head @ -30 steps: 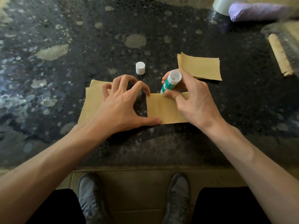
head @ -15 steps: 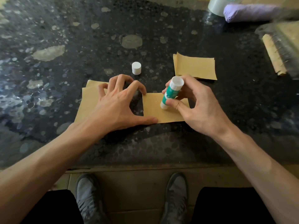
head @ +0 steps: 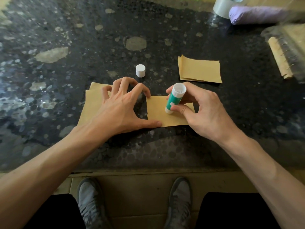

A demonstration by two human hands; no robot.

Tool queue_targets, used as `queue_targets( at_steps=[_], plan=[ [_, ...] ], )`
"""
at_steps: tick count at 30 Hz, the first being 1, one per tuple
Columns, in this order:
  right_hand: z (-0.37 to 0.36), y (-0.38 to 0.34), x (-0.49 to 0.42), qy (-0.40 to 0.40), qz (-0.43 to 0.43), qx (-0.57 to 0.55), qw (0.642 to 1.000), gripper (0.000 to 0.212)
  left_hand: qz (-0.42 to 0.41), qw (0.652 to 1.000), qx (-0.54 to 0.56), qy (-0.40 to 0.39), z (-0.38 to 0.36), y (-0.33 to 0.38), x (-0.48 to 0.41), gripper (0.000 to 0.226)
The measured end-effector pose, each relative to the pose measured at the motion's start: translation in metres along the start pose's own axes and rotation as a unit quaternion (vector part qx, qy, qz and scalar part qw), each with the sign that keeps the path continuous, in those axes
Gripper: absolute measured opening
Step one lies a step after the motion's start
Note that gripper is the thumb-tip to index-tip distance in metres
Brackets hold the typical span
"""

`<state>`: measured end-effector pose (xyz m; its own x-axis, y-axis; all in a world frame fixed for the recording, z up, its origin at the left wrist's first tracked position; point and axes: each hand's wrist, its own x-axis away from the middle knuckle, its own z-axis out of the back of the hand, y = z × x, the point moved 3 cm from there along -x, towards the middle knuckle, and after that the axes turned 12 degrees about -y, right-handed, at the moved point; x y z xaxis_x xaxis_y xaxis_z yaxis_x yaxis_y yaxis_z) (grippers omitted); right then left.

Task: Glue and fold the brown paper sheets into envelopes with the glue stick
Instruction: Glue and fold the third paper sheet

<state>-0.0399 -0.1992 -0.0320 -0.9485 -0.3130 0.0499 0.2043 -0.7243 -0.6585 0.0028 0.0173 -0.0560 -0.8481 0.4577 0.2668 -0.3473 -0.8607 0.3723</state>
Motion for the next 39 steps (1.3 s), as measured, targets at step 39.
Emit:
queue_targets(
  at_steps=[39],
  plan=[
    [-0.003,0.002,-0.006,0.093,-0.025,0.046,0.994,0.043,0.002,1.000,-0.001,0.000,-0.001,0.000,0.000,0.084]
  ],
)
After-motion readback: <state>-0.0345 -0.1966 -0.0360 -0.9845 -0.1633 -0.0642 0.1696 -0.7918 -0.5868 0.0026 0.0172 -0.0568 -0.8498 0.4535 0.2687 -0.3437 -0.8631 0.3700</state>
